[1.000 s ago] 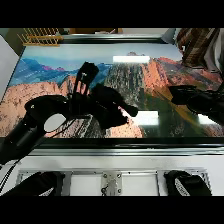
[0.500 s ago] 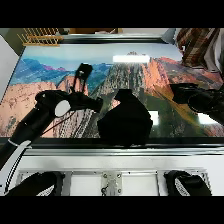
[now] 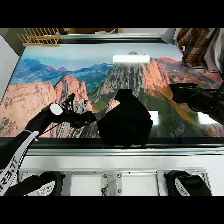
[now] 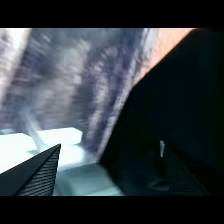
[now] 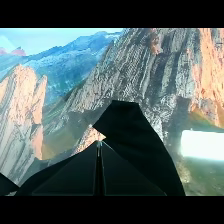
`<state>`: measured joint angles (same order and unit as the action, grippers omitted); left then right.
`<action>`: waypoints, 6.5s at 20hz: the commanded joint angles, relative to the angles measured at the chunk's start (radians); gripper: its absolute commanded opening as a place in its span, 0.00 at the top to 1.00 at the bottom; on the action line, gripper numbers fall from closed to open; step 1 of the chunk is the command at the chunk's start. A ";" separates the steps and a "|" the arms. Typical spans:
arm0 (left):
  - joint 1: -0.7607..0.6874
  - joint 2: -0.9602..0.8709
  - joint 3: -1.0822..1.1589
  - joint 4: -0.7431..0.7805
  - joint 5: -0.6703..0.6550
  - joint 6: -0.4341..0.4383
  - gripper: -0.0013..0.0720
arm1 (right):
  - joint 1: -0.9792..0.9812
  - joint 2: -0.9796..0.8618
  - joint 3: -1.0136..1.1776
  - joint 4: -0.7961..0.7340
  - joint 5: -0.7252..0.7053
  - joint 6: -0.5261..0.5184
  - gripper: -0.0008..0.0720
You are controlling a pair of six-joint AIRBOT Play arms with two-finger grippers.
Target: Fold the clothes and pants, and hang the long-sleeved shirts on hangers.
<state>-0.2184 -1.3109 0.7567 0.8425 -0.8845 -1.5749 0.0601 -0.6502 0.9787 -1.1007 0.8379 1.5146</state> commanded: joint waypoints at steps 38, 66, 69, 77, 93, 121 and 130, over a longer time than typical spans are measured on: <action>-0.012 -0.030 0.204 0.007 -0.087 0.113 0.97 | 0.029 -0.879 -0.055 0.360 -0.156 -0.258 0.98; 0.233 0.139 0.307 0.594 -0.148 -0.150 0.17 | 0.024 -0.362 0.206 0.004 0.367 -0.048 0.98; 0.351 -0.004 0.303 0.541 -0.162 -0.123 0.16 | 0.024 -0.362 0.206 0.004 0.367 -0.048 0.98; 0.392 -0.130 0.104 0.314 -0.025 0.010 0.17 | 0.024 -0.363 0.206 0.005 0.364 -0.048 0.98; 0.253 -0.115 0.268 0.230 -0.012 -0.010 0.97 | 0.017 -0.359 0.221 -0.004 0.294 -0.083 0.98; 0.370 0.356 0.829 0.237 -0.199 0.026 0.97 | -0.065 -0.175 0.325 -0.243 0.703 0.227 0.98; 0.370 -0.181 0.694 0.134 0.032 0.028 0.97 | -0.064 -0.802 0.346 -0.231 0.105 0.131 0.98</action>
<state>0.1516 -1.3548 1.4689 1.0401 -0.9409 -1.5497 -0.0051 -1.2850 1.2907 -1.3430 1.1568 1.6615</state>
